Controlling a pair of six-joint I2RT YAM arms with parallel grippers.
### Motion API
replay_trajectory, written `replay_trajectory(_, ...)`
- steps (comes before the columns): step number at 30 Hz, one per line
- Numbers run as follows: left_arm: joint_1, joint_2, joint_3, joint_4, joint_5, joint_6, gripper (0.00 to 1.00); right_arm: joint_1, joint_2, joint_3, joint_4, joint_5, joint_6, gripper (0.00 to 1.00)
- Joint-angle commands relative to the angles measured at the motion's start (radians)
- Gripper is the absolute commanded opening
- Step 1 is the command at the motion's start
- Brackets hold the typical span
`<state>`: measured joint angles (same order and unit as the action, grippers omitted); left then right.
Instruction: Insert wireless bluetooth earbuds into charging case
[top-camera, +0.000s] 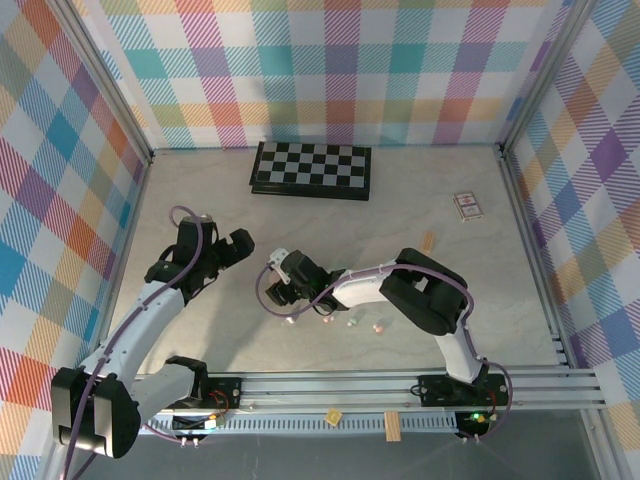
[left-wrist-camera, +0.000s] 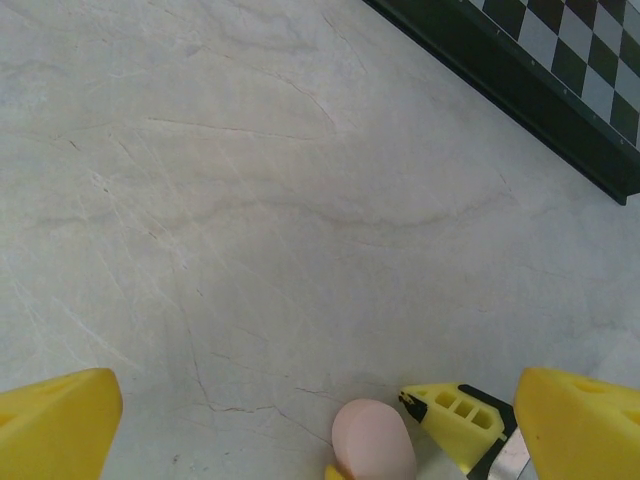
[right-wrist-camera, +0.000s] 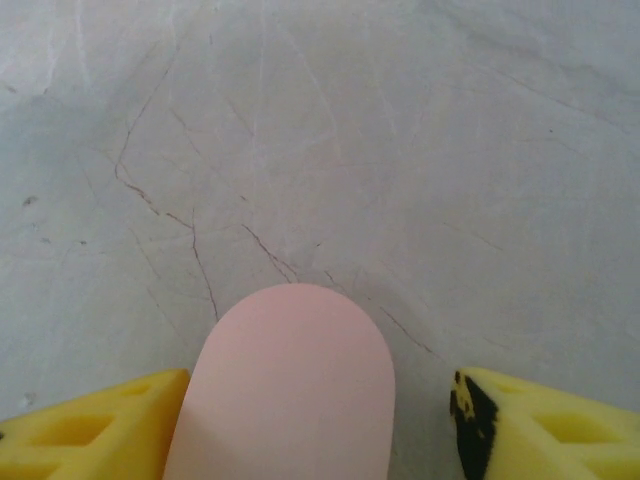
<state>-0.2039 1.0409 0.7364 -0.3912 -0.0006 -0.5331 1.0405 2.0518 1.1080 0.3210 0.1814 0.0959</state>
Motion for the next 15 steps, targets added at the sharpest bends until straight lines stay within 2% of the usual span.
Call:
replay_trajectory(1,0.011,-0.019,-0.011,-0.023,-0.003,0.015,1.00,-0.001,0.021,0.017,-0.022,-0.007,-0.003,0.60)
replay_trajectory(7,0.012,-0.024,-0.012,-0.021,0.001,0.027,1.00,-0.002,-0.021,-0.013,-0.023,-0.048,-0.057,0.41)
replay_trajectory(11,0.012,-0.033,-0.009,-0.016,0.030,0.072,1.00,-0.015,-0.065,-0.043,-0.031,-0.099,-0.112,0.37)
replay_trajectory(15,0.011,-0.056,-0.005,-0.024,0.034,0.105,1.00,-0.056,-0.131,-0.091,-0.038,-0.208,-0.163,0.36)
